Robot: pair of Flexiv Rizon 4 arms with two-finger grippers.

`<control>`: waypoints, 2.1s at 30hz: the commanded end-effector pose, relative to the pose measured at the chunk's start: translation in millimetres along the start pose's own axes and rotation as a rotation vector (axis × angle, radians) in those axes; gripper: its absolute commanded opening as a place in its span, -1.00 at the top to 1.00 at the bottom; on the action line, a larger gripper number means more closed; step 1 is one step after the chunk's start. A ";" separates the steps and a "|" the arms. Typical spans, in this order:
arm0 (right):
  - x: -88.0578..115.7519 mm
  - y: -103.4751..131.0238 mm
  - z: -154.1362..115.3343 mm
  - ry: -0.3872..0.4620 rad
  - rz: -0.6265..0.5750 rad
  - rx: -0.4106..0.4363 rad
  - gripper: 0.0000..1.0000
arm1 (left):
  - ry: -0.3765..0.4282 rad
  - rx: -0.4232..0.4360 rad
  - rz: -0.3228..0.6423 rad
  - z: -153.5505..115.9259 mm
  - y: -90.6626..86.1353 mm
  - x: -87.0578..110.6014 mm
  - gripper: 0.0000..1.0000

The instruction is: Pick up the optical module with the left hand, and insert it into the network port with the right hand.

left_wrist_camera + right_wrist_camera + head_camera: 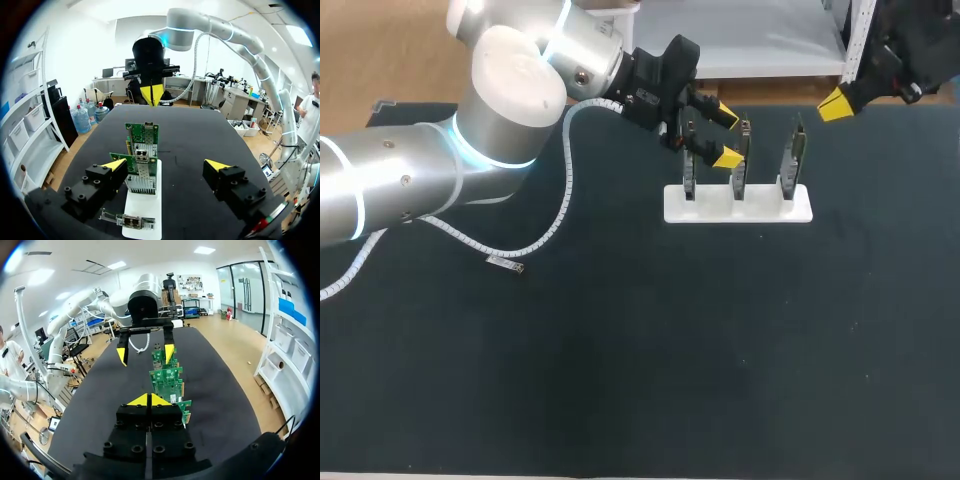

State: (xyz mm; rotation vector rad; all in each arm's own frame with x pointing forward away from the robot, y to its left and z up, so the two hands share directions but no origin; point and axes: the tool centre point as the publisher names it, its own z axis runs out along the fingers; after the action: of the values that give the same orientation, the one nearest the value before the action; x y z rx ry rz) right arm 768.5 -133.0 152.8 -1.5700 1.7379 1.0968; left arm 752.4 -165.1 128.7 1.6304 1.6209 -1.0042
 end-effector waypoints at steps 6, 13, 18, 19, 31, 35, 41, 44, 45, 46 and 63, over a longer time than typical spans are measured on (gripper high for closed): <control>0.1 -1.7 3.8 -0.002 -0.003 0.002 1.00 | 0.005 0.003 -0.002 -0.2 1.1 -0.9 -1.00; 1.4 -3.3 5.0 -0.002 0.010 0.005 1.00 | 0.005 0.003 -0.002 -0.2 1.1 -0.9 -1.00; 1.6 -3.5 5.3 0.004 0.014 0.009 -1.00 | 0.005 0.003 -0.002 -0.2 1.1 -0.9 -1.00; 1.6 -3.5 5.3 0.004 0.014 0.009 -1.00 | 0.005 0.003 -0.002 -0.2 1.1 -0.9 -1.00; 1.6 -3.5 5.3 0.004 0.014 0.009 -1.00 | 0.005 0.003 -0.002 -0.2 1.1 -0.9 -1.00; 1.6 -3.5 5.3 0.004 0.014 0.009 -1.00 | 0.005 0.003 -0.002 -0.2 1.1 -0.9 -1.00; 1.6 -3.5 5.3 0.004 0.014 0.009 -1.00 | 0.005 0.003 -0.002 -0.2 1.1 -0.9 -1.00; 1.6 -3.5 5.3 0.004 0.014 0.009 -1.00 | 0.005 0.003 -0.002 -0.2 1.1 -0.9 -1.00; 1.6 -3.5 5.3 0.004 0.014 0.009 -1.00 | 0.005 0.003 -0.002 -0.2 1.1 -0.9 -1.00; 1.6 -3.5 5.3 0.004 0.014 0.009 -1.00 | 0.005 0.003 -0.002 -0.2 1.1 -0.9 -1.00; 1.6 -3.5 5.3 0.004 0.014 0.009 -1.00 | 0.032 -0.012 0.032 -3.9 -0.5 -3.8 -1.00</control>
State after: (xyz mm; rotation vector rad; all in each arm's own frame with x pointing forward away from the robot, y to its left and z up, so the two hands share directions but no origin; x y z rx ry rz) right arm 771.5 -129.8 148.1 -1.5588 1.7562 1.0941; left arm 752.8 -165.2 129.8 1.6630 1.6090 -0.9615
